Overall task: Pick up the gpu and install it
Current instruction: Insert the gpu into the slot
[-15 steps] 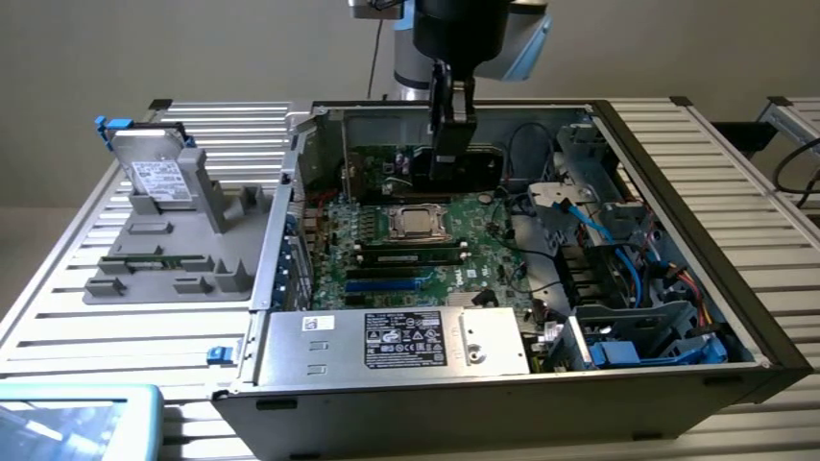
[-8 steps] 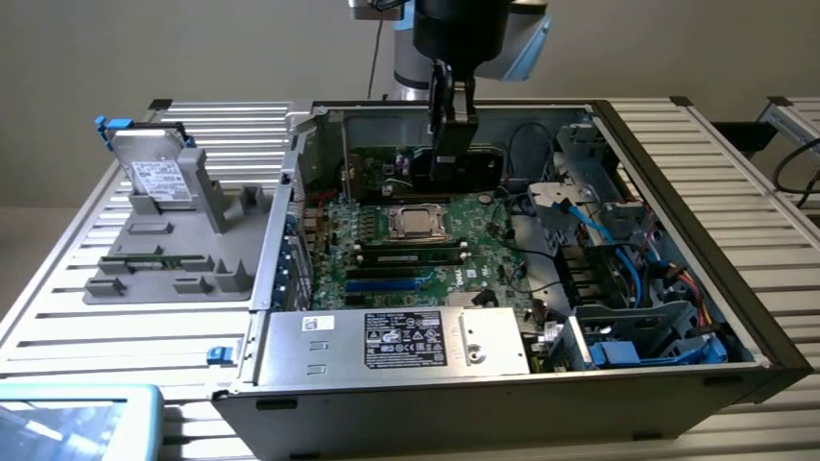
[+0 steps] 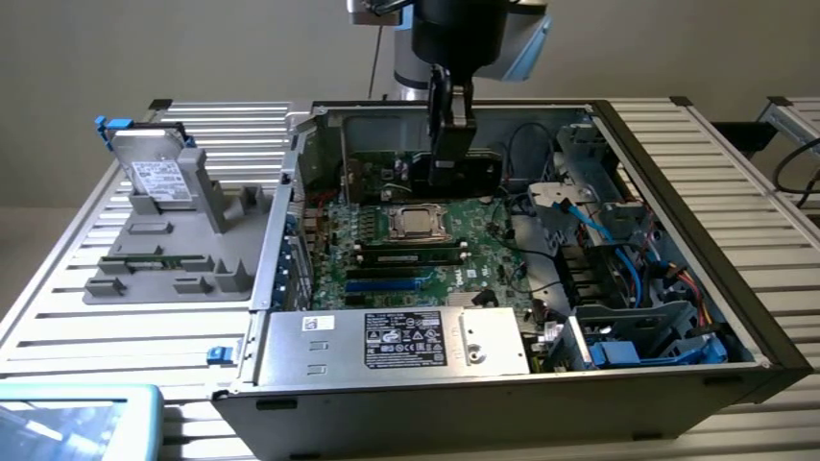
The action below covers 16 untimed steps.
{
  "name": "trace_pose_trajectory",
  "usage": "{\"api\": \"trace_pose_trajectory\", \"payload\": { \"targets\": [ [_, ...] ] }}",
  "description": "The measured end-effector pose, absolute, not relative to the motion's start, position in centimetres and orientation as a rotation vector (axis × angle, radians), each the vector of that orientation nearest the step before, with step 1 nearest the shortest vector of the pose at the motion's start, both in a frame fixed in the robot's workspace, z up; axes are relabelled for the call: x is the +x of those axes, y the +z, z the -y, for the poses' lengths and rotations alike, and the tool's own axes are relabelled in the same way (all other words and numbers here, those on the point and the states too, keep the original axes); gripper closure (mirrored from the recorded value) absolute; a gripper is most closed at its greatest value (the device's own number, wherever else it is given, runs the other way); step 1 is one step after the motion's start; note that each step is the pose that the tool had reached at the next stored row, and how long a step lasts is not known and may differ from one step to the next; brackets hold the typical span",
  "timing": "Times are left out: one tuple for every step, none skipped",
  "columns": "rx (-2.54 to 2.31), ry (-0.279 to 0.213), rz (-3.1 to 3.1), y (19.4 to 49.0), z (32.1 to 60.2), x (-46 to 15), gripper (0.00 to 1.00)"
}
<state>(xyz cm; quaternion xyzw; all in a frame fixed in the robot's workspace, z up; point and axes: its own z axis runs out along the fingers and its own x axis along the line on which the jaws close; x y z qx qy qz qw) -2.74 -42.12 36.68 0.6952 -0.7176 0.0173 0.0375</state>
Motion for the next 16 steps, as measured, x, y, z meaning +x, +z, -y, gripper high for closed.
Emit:
{"api": "trace_pose_trajectory", "payload": {
  "targets": [
    [2.133, 0.054, 2.202, 36.5, 42.1, -2.8, 0.72],
    [2.133, 0.054, 2.202, 36.3, 42.1, -2.8, 0.72],
    [2.133, 0.054, 2.202, 36.1, 42.1, -2.9, 0.72],
    [2.133, 0.054, 2.202, 36.0, 42.1, -3.0, 0.72],
    [2.133, 0.054, 2.202, 35.8, 42.1, -3.1, 0.72],
    [2.133, 0.054, 2.202, 35.6, 42.1, -3.2, 0.72],
    [2.134, 0.055, 2.203, 35.4, 42.1, -3.4, 0.72],
    [2.134, 0.054, 2.203, 35.2, 42.1, -3.6, 0.72],
    [2.135, 0.053, 2.204, 35.1, 42.2, -3.8, 0.72],
    [2.136, 0.051, 2.205, 34.9, 42.2, -4.0, 0.72],
    [2.136, 0.049, 2.205, 34.8, 42.2, -4.1, 0.72],
    [2.137, 0.048, 2.206, 34.6, 42.2, -4.3, 0.72],
    [2.138, 0.046, 2.207, 34.4, 42.2, -4.4, 0.72],
    [2.139, 0.044, 2.208, 34.2, 42.3, -4.5, 0.72],
    [2.14, 0.042, 2.209, 34.1, 42.3, -4.6, 0.72],
    [2.141, 0.039, 2.21, 33.9, 42.3, -4.7, 0.72]
  ]
}}
